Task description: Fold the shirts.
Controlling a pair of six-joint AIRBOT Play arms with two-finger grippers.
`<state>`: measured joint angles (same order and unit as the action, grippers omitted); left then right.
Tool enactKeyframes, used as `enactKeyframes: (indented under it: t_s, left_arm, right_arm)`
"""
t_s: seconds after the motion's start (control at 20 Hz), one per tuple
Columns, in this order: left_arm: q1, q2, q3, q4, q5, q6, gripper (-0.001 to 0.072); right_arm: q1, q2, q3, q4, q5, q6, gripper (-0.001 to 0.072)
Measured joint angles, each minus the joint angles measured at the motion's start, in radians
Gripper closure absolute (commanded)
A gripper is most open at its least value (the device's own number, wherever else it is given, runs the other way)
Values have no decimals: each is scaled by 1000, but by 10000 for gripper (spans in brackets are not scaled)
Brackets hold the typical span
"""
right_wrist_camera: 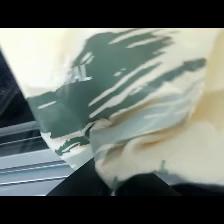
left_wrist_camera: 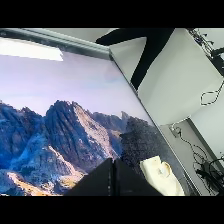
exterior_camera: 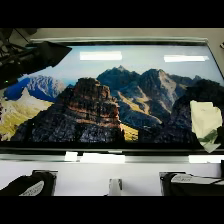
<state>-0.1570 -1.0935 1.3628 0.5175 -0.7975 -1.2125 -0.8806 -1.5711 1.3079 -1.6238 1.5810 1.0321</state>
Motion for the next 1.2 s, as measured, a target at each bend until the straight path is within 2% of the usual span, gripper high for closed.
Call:
enactKeyframes:
  t_s: [0.2, 0.45, 0.5, 0.6, 0.7, 0.9, 1.1, 1.2]
  left_arm:
    - [0, 0, 0, 0, 24, 0, 672]
    - [0, 0, 0, 0, 53, 1, 673]
    - [0, 0, 0, 0, 55, 1, 672]
    - [0, 0, 0, 0, 58, 1, 673]
    - [0, 0, 0, 0, 61, 1, 672]
    - [0, 0, 0, 0, 62, 1, 673]
    - [0, -3, 0, 0, 63, 1, 673]
    - [0, -8, 0, 13, 62, 0, 676]
  right_arm:
    - [-134, 0, -10, 32, -45, 8, 661]
    - [-192, 0, -29, 101, -74, 11, 638]
    - [-196, 0, -40, 114, -79, 11, 574]
    - [-200, 0, -64, 129, -78, 10, 262]
    - [-203, 1, -71, 134, -70, -5, 153]
    - [-205, 2, 22, 97, 21, -17, 154]
    - [-206, 3, 266, 6, 158, 2, 158]
    - [-189, 3, 410, 13, 174, 1, 158]
